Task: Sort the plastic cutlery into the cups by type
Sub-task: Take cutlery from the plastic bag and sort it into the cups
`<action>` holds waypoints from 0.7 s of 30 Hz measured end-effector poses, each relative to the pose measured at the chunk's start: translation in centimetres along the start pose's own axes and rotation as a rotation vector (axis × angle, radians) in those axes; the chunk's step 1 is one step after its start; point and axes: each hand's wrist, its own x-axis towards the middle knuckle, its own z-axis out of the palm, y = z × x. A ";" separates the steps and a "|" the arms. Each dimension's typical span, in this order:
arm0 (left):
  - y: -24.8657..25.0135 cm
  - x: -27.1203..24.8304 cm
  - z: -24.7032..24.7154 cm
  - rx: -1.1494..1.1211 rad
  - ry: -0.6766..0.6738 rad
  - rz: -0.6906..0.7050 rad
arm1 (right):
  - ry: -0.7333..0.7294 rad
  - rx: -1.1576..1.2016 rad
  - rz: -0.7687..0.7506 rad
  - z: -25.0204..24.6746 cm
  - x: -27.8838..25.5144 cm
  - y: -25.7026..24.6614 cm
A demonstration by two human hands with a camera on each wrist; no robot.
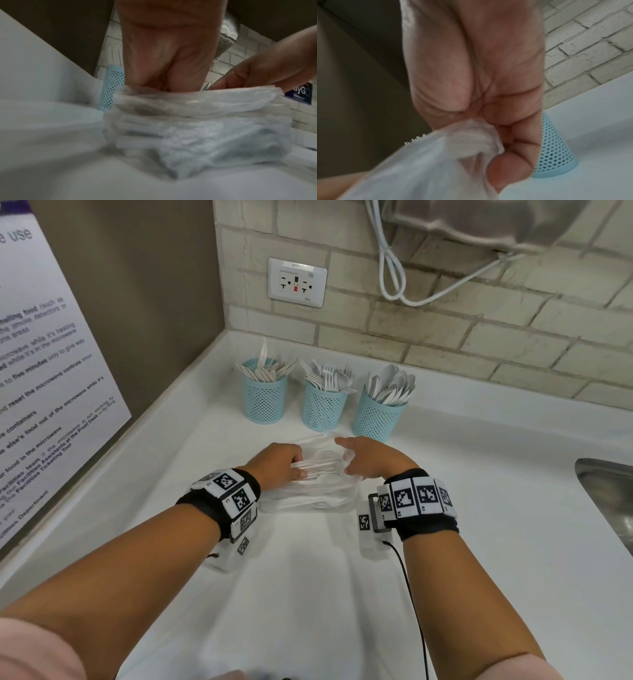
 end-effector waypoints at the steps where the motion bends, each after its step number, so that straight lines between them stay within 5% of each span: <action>1: 0.0 0.0 0.1 -0.003 0.012 -0.009 | 0.003 -0.004 -0.003 0.0 0.0 0.0; 13: 0.5 0.8 0.1 0.092 -0.053 -0.077 | 0.011 0.041 -0.017 0.1 0.0 0.3; 21: 1.1 0.3 -1.8 -0.065 -0.072 -0.077 | 0.015 -0.026 0.003 0.0 0.5 0.7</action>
